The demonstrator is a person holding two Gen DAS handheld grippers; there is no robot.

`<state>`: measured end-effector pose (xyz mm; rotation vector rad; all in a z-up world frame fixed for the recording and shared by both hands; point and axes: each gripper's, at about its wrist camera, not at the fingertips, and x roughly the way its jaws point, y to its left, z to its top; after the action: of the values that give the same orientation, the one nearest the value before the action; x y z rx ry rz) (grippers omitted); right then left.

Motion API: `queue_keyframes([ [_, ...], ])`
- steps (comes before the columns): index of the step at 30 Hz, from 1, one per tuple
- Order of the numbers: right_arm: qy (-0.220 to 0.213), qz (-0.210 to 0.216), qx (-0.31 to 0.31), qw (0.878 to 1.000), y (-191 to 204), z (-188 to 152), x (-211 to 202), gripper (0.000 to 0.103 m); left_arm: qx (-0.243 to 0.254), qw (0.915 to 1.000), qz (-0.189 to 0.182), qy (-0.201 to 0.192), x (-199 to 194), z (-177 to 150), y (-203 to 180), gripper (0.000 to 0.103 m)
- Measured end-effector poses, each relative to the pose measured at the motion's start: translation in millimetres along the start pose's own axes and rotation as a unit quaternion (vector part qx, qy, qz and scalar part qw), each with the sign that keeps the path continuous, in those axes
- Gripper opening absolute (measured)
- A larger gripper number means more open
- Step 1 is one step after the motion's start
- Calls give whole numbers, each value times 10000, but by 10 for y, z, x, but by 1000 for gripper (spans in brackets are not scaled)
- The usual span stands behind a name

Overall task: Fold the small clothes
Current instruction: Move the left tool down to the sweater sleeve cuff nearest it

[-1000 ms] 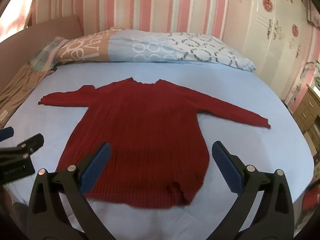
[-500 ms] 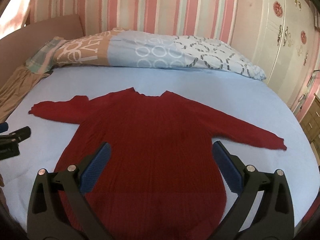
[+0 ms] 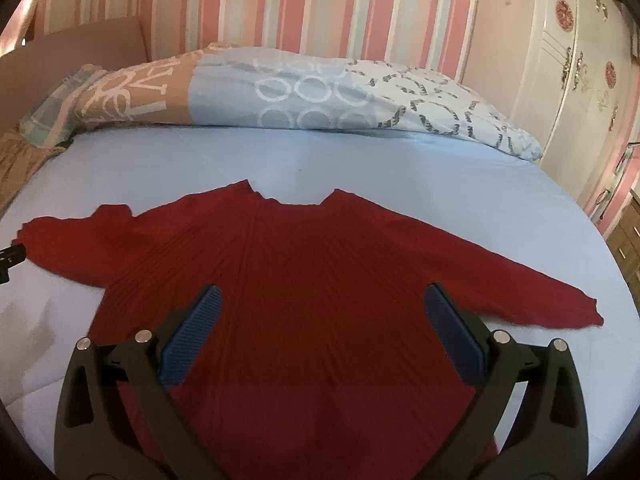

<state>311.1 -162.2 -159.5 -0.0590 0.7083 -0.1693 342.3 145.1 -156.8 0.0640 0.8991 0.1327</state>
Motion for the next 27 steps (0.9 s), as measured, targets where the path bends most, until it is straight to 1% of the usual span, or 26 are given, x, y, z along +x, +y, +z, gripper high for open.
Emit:
queue_keyframes([
  [2, -9, -51, -39, 10000, 54, 20, 123, 100, 49, 9999, 109, -12, 120, -1, 70, 101],
  [4, -2, -69, -50, 10000, 95, 35, 215, 100, 131, 9990, 408, -92, 293, 31, 205, 101],
  [5, 5, -72, -62, 10000, 118, 33, 255, 100, 148, 9986, 495, -108, 347, 43, 255, 101],
  [8, 50, -141, -201, 9997, 213, 11, 406, 100, 49, 9979, 637, -141, 603, 125, 528, 101],
  [11, 72, -195, -278, 9994, 269, -5, 494, 100, -223, 9978, 615, -80, 823, 180, 804, 101],
  [14, 82, -248, -331, 9991, 292, -12, 583, 100, -356, 9975, 603, -3, 1000, 226, 995, 101],
  [17, 108, -305, -368, 9988, 309, -12, 644, 100, -521, 9971, 561, -7, 1123, 253, 1185, 101],
  [22, 142, -403, -355, 9985, 302, -36, 710, 100, -819, 9963, 279, 13, 1256, 279, 1479, 101],
  [27, 129, -472, -393, 9980, 303, -28, 708, 100, -1137, 9934, -142, 99, 1378, 278, 1660, 101],
])
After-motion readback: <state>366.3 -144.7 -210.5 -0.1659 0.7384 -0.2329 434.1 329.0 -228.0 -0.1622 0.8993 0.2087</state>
